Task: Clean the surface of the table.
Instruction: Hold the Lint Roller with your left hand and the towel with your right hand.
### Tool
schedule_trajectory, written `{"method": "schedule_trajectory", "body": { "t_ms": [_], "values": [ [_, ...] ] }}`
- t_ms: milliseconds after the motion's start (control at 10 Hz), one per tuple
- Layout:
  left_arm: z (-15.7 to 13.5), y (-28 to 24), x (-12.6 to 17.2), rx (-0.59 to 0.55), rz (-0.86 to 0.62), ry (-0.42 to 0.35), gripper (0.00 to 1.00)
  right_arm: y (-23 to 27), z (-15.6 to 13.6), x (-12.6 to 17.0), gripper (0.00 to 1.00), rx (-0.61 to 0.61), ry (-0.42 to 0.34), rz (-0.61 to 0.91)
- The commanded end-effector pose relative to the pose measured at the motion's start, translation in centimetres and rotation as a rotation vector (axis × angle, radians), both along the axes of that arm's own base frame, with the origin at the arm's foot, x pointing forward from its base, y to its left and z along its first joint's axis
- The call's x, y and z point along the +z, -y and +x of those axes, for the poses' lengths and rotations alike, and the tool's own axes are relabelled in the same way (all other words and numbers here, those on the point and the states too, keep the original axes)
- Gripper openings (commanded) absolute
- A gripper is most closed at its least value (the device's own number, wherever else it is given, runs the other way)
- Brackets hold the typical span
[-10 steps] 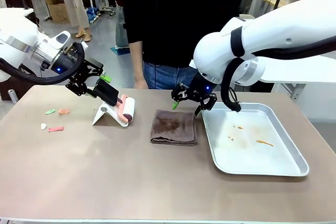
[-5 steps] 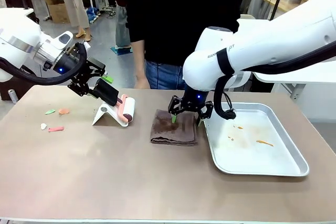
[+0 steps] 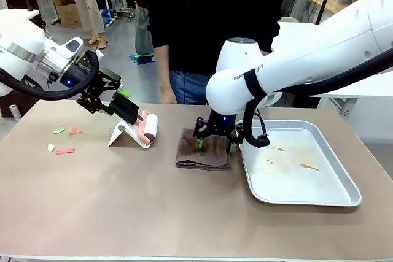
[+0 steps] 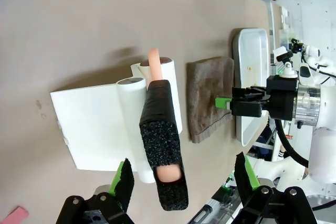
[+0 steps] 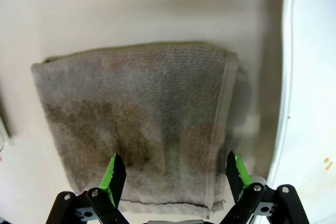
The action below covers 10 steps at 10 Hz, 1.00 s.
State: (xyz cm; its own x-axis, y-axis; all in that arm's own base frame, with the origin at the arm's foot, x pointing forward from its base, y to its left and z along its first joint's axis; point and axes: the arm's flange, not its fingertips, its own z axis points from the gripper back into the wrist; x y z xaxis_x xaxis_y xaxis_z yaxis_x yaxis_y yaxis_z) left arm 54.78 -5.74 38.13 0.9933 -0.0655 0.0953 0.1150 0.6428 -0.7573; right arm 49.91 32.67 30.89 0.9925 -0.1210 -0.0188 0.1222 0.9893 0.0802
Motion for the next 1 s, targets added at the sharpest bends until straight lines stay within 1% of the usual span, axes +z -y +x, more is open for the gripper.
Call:
{"method": "schedule_trajectory", "body": {
  "t_ms": [0, 200, 300, 500, 900],
  "values": [
    [-0.3, -0.2, -0.7, -0.022, 0.005, 0.007, 1.00, -0.7, 0.2, 0.5, 1.00, -0.025, 0.051, -0.081],
    [-0.3, -0.4, -0.8, -0.031, 0.002, 0.004, 1.00, -1.0, 0.2, 0.5, 1.00, -0.010, 0.075, -0.116],
    [-0.2, -0.5, -0.9, -0.036, 0.006, 0.002, 1.00, -1.0, 0.4, -0.1, 1.00, -0.011, 0.062, -0.115],
    [-0.2, -0.6, -0.9, -0.040, 0.009, 0.004, 1.00, -0.9, 0.6, -0.7, 1.00, -0.023, 0.079, -0.120],
    [-0.2, -0.5, -0.9, -0.048, 0.008, 0.001, 1.00, -0.9, 0.7, -1.1, 1.00, -0.015, 0.083, -0.102]
  ]
}}
